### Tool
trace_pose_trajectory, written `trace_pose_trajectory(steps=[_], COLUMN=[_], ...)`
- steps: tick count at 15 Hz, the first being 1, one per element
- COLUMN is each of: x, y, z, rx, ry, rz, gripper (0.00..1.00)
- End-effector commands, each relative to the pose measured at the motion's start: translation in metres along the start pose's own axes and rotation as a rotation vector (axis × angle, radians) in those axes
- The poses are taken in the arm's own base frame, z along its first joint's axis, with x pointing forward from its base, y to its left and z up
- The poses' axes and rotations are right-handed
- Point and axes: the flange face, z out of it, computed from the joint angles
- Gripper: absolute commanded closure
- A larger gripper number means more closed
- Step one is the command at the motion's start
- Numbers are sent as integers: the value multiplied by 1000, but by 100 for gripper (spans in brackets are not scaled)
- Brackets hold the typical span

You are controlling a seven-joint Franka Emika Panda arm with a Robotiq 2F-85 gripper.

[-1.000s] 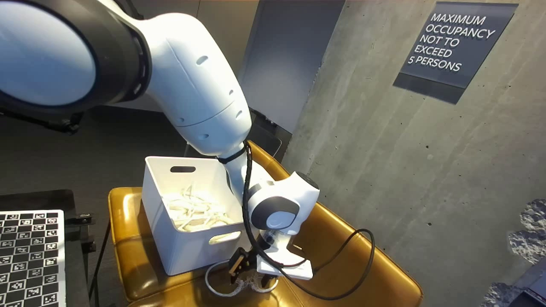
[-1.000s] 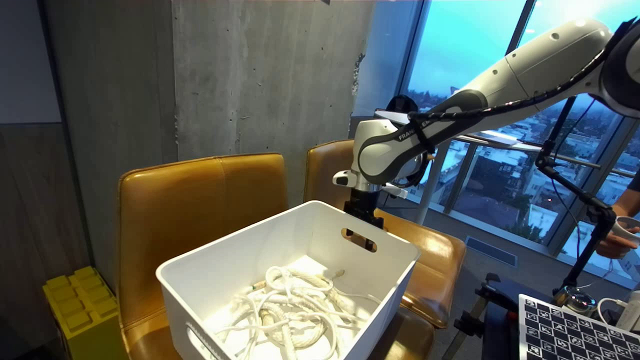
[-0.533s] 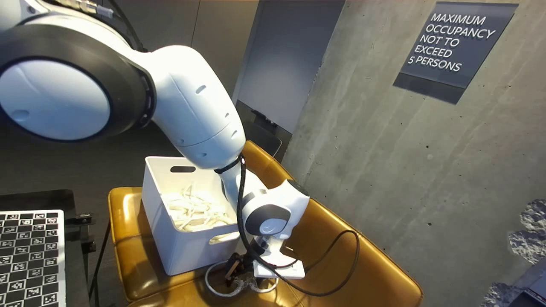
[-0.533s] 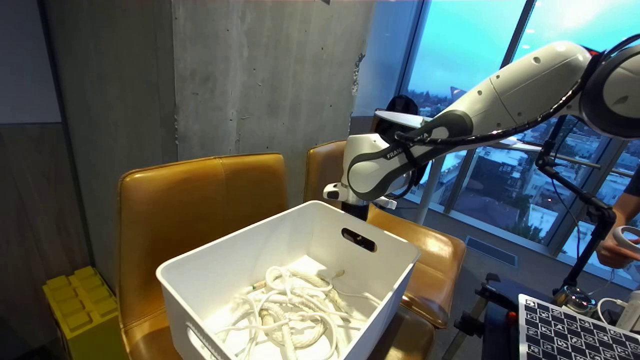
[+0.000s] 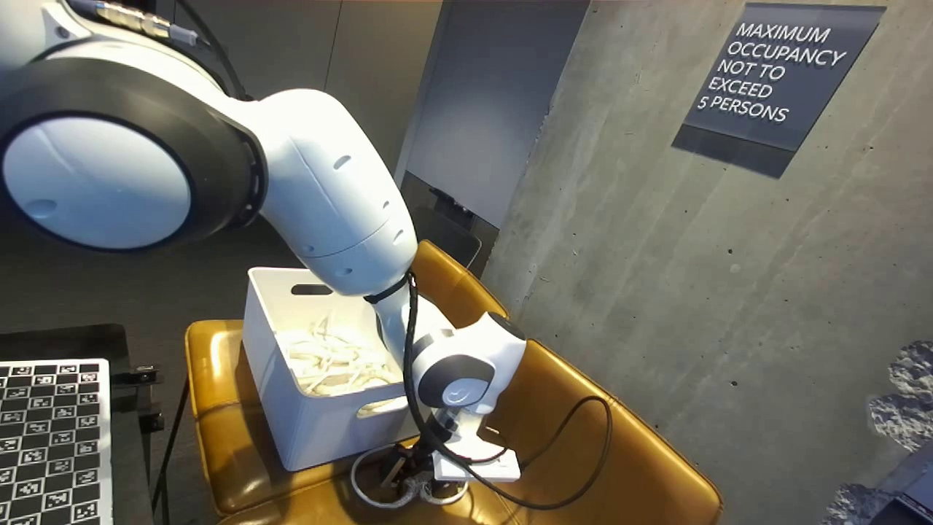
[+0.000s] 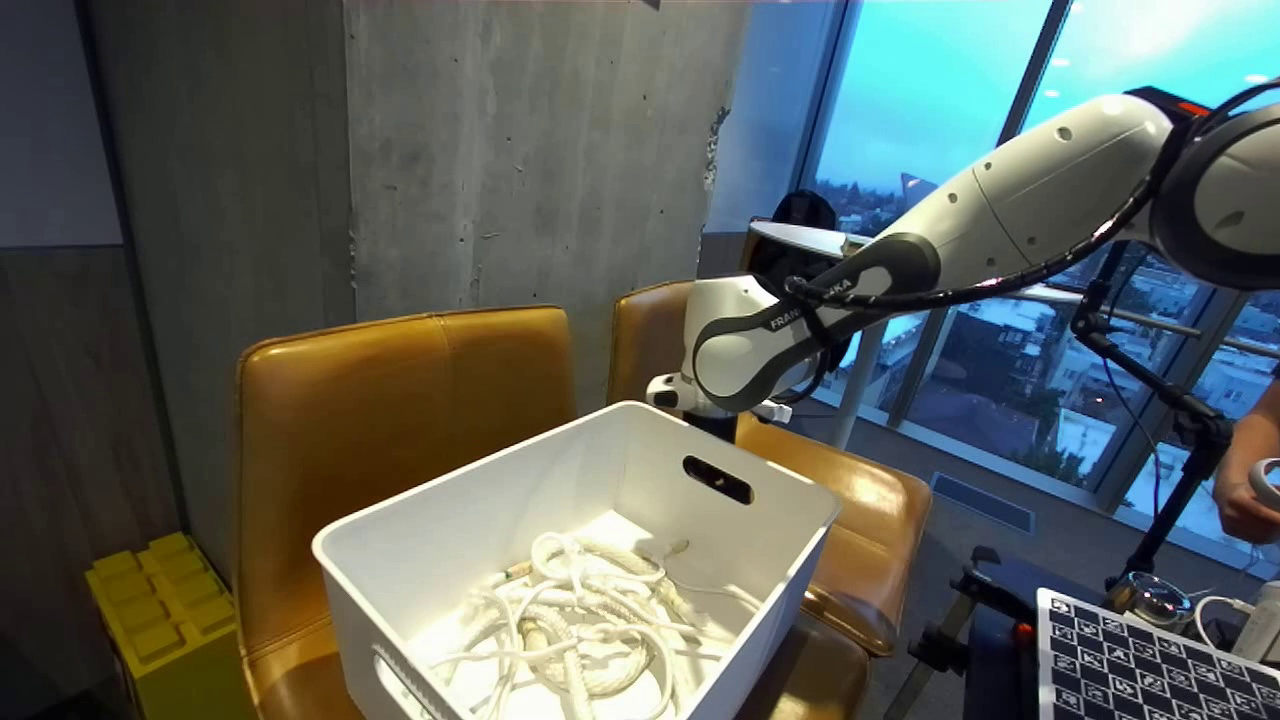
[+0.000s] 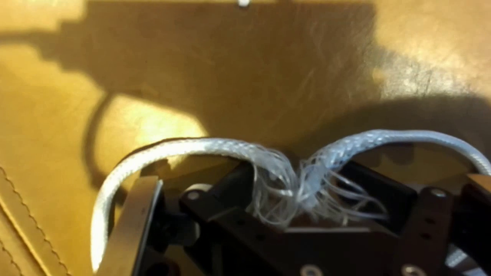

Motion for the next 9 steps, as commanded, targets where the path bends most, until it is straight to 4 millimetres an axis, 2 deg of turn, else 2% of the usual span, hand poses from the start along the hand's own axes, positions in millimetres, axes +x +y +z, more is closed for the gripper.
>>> trace_pose_trajectory(steps=[1,5,8,9], x=[-3,-10,-13,-15], y=[-6,-19,-29,-35], z=[21,28,17,5], rx=[-9,-7,-15,-4], ry=[-49,-97,-129,-133], rz=[-1,22,55,80], gripper=[69,98,100,100])
